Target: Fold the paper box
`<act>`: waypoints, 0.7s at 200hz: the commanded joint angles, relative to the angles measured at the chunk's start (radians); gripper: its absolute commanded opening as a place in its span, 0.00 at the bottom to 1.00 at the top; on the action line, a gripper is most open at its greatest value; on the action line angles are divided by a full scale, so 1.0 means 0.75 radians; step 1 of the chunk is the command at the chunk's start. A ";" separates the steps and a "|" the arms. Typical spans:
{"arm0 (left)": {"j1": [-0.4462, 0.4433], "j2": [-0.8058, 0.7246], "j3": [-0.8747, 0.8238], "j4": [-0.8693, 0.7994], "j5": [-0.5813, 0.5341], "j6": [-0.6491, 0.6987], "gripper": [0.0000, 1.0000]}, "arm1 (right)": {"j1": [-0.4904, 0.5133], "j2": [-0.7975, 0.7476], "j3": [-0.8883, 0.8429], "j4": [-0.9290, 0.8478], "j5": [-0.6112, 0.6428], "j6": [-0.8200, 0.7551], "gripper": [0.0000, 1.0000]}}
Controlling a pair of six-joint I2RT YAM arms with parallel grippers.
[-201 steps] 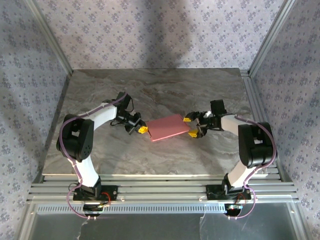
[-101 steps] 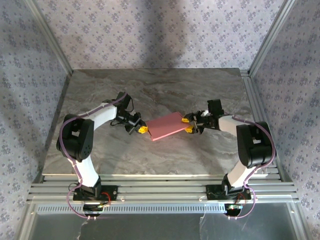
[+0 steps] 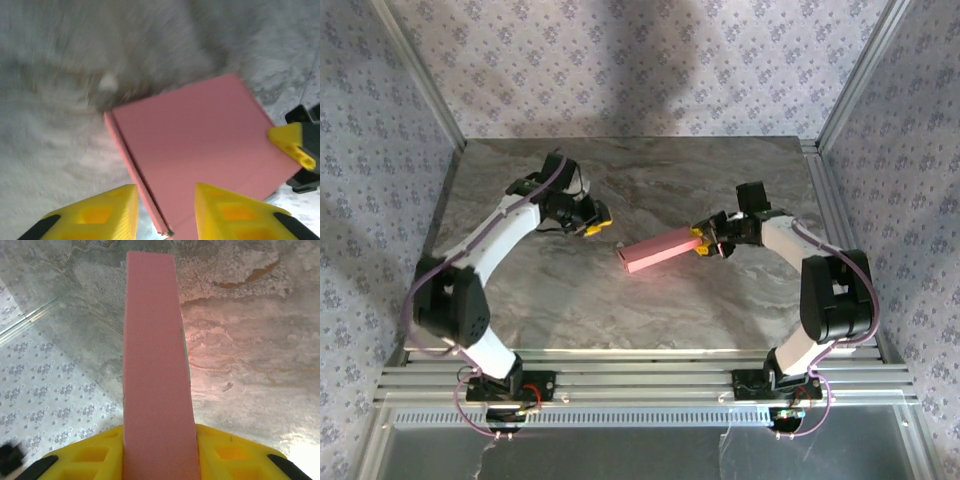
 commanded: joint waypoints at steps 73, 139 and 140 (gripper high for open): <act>-0.684 0.014 0.043 0.099 -0.590 1.211 0.64 | -0.032 0.006 0.206 -0.491 0.070 -0.011 0.32; -0.728 0.143 0.068 0.076 -0.579 1.354 0.65 | -0.057 -0.009 0.210 -0.522 0.071 -0.002 0.31; -0.729 0.146 0.068 0.075 -0.581 1.354 0.65 | -0.058 -0.010 0.210 -0.522 0.071 -0.001 0.31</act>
